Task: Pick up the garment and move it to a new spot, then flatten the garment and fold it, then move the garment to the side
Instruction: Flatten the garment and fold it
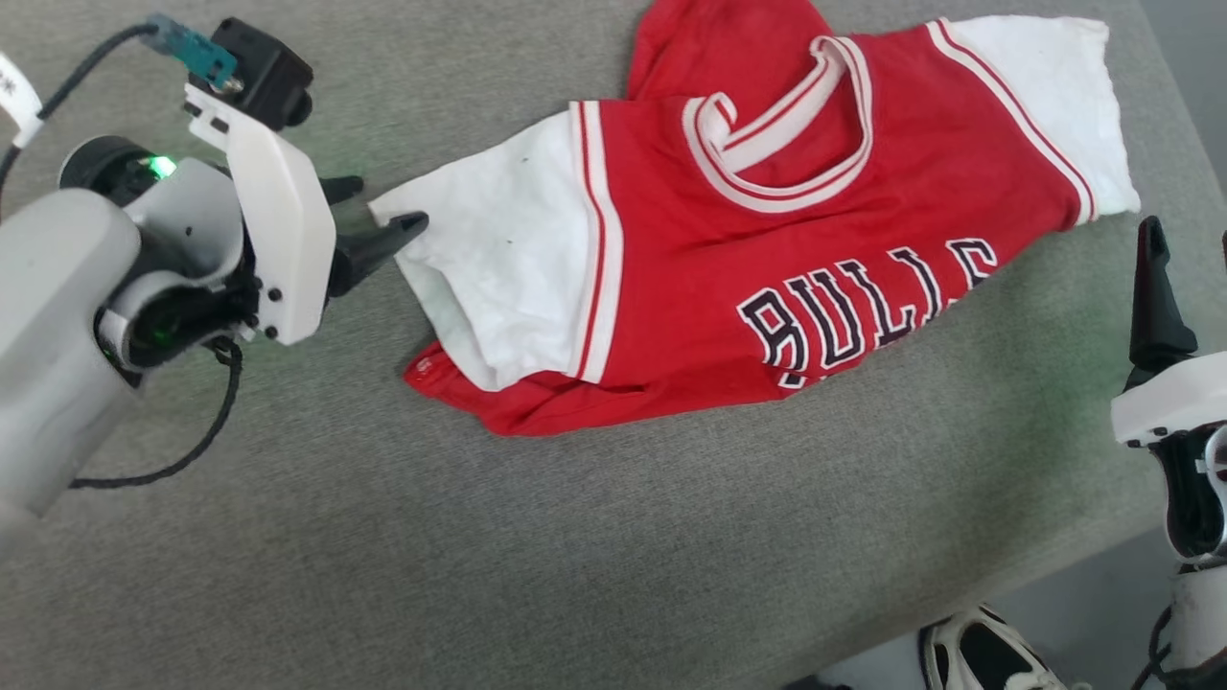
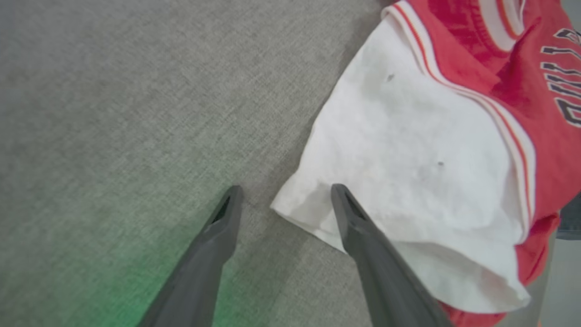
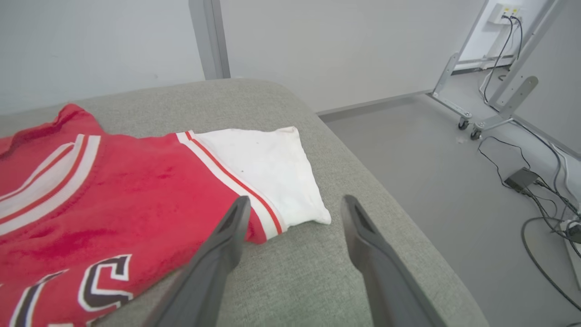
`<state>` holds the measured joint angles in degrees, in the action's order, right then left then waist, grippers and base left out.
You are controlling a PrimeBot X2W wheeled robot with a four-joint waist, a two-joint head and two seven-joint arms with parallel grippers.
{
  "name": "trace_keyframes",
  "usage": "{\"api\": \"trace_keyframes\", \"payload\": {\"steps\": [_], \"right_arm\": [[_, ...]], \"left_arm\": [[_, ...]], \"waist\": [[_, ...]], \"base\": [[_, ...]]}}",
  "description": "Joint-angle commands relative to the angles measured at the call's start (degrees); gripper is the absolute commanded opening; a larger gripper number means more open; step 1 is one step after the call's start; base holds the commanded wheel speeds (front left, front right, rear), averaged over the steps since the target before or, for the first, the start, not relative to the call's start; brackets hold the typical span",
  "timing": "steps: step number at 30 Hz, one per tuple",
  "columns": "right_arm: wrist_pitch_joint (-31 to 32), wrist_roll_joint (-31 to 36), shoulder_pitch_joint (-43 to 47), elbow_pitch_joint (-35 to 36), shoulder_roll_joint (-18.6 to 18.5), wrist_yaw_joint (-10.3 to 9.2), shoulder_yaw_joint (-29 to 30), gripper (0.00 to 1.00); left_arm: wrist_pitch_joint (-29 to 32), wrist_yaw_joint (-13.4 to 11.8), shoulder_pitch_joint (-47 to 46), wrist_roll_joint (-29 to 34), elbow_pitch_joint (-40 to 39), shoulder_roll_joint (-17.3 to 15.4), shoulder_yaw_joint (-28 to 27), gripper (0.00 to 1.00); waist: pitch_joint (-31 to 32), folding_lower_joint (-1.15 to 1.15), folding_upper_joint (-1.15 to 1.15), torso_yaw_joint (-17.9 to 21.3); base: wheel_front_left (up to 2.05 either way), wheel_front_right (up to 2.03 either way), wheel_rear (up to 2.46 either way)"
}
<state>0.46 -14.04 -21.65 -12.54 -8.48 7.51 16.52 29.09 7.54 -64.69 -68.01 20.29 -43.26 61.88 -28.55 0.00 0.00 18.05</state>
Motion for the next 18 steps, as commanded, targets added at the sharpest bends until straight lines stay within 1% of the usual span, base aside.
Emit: {"api": "trace_keyframes", "payload": {"steps": [1, 2, 3, 4, 5, 6, 9, 14, 18], "right_arm": [[-0.28, 0.03, 0.21, 0.21, 0.32, -0.04, -0.29, 1.0], [-0.3, -0.01, 0.2, 0.18, 0.35, -0.04, -0.34, 1.0], [-0.38, -0.02, 0.21, 0.2, 0.37, -0.04, -0.29, 1.0], [-0.39, 0.04, 0.2, 0.24, 0.36, -0.04, -0.09, 1.0], [-0.3, 0.2, 0.11, 0.22, 0.23, -0.04, 0.09, 1.0], [-0.26, 0.42, -0.1, 0.24, 0.05, -0.04, 0.34, 1.0], [-0.16, 0.76, -0.68, 0.63, -0.53, -0.04, 0.57, 1.0], [1.05, 1.41, -0.63, 1.65, -1.24, -0.04, 0.69, 1.0], [2.08, 1.55, -0.74, 2.61, -1.91, -0.04, 0.55, 1.0]], "left_arm": [[1.25, -0.16, 0.26, -1.7, 0.76, 0.23, 1.69, 1.0], [1.45, -0.16, 0.21, -2.38, 0.72, 0.23, 2.36, 1.0], [1.26, -0.16, 0.01, -2.68, 0.59, 0.18, 2.95, 0.45], [0.73, -0.16, -0.04, -3.5, 0.52, 0.27, 3.21, 0.2], [0.47, -0.16, -0.01, -4.31, 0.53, 0.3, 3.54, 0.0], [0.32, -0.11, -0.15, -4.92, 0.23, 0.3, 4.05, 0.0], [-2.58, -0.12, -1.05, -6.21, 0.19, -0.23, 3.67, 0.0], [-8.91, -0.17, -1.59, -7.32, 2.53, -1.89, 3.18, 0.0], [-12.57, -0.17, -0.67, -8.59, 4.68, -4.94, 3.25, 0.0]], "waist": [[-0.88, 0.0, 0.0, 0.94], [-0.98, 0.0, 0.0, 0.97], [-1.05, 0.0, 0.0, 0.92], [-1.08, 0.0, 0.0, 0.75], [-1.03, 0.0, 0.0, 0.47], [-0.95, 0.0, 0.0, 0.12], [-0.49, 0.0, 0.0, -1.34], [1.08, 0.0, 0.0, -4.76], [2.29, 0.0, 0.0, -6.98]], "base": [[0.0, 0.0, 0.0], [0.0, 0.0, 0.0], [0.0, 0.0, 0.0], [0.0, 0.0, 0.0], [0.0, 0.0, 0.0], [0.0, 0.0, 0.0], [0.0, 0.0, 0.0], [0.0, 0.0, 0.0], [0.0, 0.0, 0.0]]}}
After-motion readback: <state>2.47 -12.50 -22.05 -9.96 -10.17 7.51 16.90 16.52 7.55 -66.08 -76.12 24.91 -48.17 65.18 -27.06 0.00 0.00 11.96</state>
